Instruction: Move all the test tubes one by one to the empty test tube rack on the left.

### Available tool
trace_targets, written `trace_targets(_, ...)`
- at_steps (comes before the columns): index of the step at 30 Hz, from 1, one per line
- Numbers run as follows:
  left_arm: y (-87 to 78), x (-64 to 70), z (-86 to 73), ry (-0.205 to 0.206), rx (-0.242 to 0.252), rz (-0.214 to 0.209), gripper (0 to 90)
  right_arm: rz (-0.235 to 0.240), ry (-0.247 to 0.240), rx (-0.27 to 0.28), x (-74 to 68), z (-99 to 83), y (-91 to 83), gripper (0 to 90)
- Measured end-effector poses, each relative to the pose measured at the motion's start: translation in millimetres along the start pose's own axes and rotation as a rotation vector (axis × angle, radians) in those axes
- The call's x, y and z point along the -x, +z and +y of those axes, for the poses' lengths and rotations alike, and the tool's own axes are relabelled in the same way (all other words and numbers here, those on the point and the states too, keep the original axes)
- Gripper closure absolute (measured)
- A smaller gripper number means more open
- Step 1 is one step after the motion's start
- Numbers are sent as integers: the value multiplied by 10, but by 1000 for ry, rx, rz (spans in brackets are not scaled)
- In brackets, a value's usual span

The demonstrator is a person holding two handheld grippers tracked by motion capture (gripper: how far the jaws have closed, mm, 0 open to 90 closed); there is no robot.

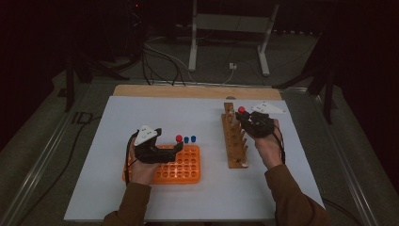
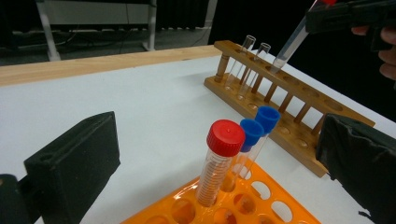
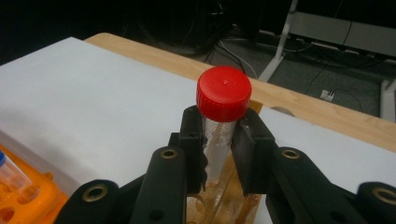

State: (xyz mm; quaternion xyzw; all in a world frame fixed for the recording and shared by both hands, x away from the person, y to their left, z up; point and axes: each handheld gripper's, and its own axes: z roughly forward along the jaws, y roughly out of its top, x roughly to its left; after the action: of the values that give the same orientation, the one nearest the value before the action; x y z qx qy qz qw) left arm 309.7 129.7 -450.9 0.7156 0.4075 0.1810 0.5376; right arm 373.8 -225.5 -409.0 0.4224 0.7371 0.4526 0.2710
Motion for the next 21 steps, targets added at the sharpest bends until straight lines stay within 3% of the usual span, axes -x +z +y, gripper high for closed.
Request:
trace_targets(9,-5,72,40,29,8,5,7,46,-1,34,-28,88,-158,748)
trace_targets(21,-11,167,93,71,17,5,7,160,-27,19,-248,104,-260,747)
